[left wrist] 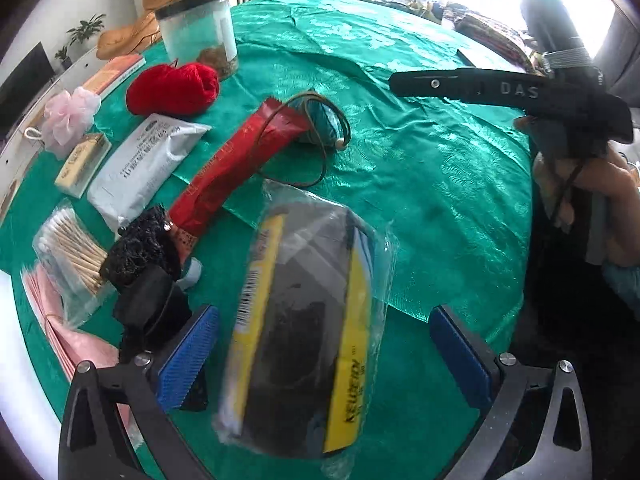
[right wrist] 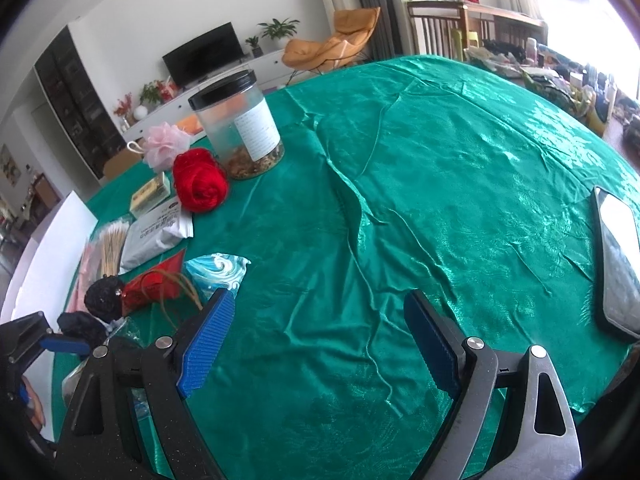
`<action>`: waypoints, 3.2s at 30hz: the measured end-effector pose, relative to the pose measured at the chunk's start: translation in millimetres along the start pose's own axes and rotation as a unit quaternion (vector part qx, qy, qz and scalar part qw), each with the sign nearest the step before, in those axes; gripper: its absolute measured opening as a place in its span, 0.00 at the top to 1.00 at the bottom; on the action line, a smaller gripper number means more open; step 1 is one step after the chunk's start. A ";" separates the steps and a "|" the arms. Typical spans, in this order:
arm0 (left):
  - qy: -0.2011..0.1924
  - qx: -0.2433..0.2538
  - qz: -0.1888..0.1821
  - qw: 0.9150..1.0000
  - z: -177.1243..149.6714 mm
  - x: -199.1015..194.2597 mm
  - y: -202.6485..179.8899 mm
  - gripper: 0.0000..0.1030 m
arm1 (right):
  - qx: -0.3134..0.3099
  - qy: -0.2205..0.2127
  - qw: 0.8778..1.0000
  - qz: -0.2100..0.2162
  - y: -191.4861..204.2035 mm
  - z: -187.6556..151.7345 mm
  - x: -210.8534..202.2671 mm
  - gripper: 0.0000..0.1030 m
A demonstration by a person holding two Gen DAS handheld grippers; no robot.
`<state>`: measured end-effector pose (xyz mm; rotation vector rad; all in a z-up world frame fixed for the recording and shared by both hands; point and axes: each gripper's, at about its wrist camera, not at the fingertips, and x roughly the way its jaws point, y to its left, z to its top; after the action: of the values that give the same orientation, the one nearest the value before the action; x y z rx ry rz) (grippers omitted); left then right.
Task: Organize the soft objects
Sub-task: 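Grasp the KEWEIDI package with the left tool while the right tool grasps the teal pouch, then carry both items over the white box and open both tools to drop them, then move the left tool over the black knitted items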
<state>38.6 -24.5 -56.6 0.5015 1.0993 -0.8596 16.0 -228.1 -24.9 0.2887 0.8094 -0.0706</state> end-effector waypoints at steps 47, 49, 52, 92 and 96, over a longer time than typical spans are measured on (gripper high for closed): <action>-0.227 -0.336 -0.022 0.914 -132.5 -122.4 48.5 0.43 | -0.081 0.099 0.989 0.075 -20.8 34.4 -18.5 0.68; -0.249 -0.353 -0.020 0.901 -142.4 -143.3 59.2 0.43 | -0.090 0.077 0.989 0.091 -4.9 45.1 -40.8 0.68; -0.281 -0.380 0.009 0.881 -165.2 -180.9 79.1 0.43 | -0.118 0.053 0.982 0.139 45.3 60.9 -72.3 0.68; -0.112 -0.310 0.177 0.927 -94.9 -11.7 35.8 0.00 | -0.158 0.014 0.987 -0.031 49.3 -58.4 12.5 0.19; -0.109 -0.295 0.196 0.929 -83.2 -3.0 41.8 0.00 | -0.153 0.009 0.988 -0.021 51.1 -58.7 16.9 0.18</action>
<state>25.1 61.9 -88.9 0.1032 0.9484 -0.2002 -4.8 -161.9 -63.9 -0.0188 0.8321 0.0175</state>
